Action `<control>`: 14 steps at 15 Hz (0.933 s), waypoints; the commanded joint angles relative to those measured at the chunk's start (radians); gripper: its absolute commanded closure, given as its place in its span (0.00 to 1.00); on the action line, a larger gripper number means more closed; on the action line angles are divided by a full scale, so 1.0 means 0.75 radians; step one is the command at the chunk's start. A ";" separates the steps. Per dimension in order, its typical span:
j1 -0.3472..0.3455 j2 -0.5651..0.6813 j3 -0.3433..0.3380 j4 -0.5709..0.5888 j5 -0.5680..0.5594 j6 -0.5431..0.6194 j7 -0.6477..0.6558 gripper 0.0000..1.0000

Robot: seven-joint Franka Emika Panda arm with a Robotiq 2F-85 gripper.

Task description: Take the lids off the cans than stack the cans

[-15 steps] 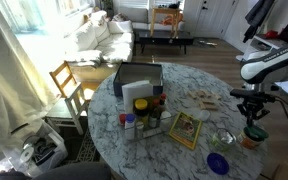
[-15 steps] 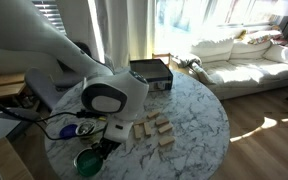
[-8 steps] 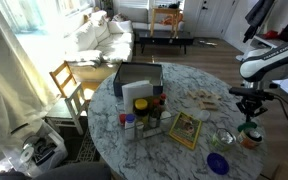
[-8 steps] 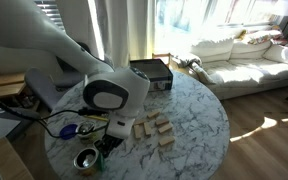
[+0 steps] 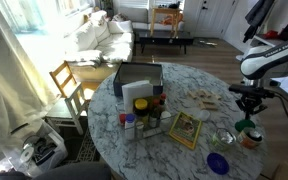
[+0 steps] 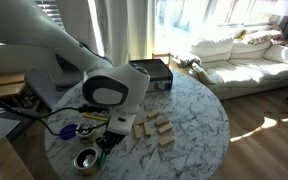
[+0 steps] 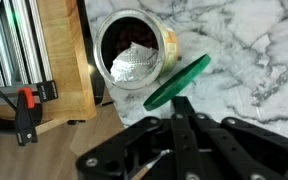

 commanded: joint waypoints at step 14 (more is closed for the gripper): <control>0.001 -0.016 -0.009 -0.013 -0.038 -0.013 -0.052 0.44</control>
